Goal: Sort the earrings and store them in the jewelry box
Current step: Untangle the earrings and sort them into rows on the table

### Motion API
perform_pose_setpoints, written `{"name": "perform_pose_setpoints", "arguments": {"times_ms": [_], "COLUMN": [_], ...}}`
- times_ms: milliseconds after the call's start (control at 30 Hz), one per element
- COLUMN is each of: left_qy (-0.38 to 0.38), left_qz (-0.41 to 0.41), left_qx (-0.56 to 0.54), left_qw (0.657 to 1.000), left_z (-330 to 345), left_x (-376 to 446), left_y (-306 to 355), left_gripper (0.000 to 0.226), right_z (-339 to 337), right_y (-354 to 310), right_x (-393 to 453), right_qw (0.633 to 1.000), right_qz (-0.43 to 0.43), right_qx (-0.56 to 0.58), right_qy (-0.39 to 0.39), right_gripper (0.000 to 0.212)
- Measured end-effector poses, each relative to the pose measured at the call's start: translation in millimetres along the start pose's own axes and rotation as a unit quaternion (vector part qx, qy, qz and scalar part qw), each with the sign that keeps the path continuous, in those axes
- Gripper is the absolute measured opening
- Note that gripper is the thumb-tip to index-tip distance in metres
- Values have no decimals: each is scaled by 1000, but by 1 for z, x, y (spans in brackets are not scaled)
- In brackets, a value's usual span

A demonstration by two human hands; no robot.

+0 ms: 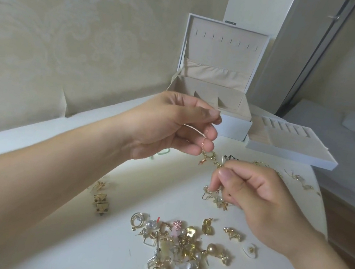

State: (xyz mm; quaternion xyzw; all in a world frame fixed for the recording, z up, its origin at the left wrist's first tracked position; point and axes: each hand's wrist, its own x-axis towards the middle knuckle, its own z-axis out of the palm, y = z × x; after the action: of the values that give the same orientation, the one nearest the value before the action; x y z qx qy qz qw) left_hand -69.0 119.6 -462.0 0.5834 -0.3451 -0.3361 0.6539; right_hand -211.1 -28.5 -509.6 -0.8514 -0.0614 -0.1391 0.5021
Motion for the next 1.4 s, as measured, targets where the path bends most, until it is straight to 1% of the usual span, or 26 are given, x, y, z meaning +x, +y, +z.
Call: {"name": "perform_pose_setpoints", "arguments": {"times_ms": [167,267,333,467,633,767,900,1000,1067,1167,1233,1333,1400], "left_qy": [-17,-62,-101,-147,-154,-137,-140,-169,-186,-185,-174,-171,-175], "left_qz": [-20,-31,-36,-46,-24,0,8,11,5,-6,-15,-22,-27], "left_qx": [41,101,129,122,130,176,215,235,227,200,188,193,201], "left_qw": [999,992,986,980,979,975,967,957,956,962,966,966,963], "left_z": [-4,-6,-5,-1,-1,-3,-5,-7,-8,-10,-12,-11,-11], "left_x": [1,0,-2,-4,-3,-2,-3,-5,-6,-5,-4,-4,-4], "left_y": [-4,-5,-6,-7,-8,-10,-8,-8,-7,-7,-7,-7,-7], "left_gripper": [8,14,12,11,6,5,8,8,9,11,12,14,15], "right_z": [-1,-1,-2,-1,-1,-1,-1,0,-1,-1,1,2,2], "right_y": [0,1,1,2,3,2,2,2,4,5,5,3,2], "right_x": [-1,0,0,0,0,-2,-2,-2,-2,-1,-2,-4,-6], "right_qw": [999,998,997,997,997,998,996,997,997,994,987,969,956], "right_qz": [-15,-27,-33,-38,-37,-30,-34,-40,-41,-56,-70,-117,-141], "right_qx": [-11,-7,-1,3,-3,-12,-47,6,19,-28,-64,-112,-160], "right_qy": [35,61,72,72,69,55,73,60,60,87,127,187,203], "right_gripper": [33,32,31,32,33,34,36,43,47,38,28,17,16]}}
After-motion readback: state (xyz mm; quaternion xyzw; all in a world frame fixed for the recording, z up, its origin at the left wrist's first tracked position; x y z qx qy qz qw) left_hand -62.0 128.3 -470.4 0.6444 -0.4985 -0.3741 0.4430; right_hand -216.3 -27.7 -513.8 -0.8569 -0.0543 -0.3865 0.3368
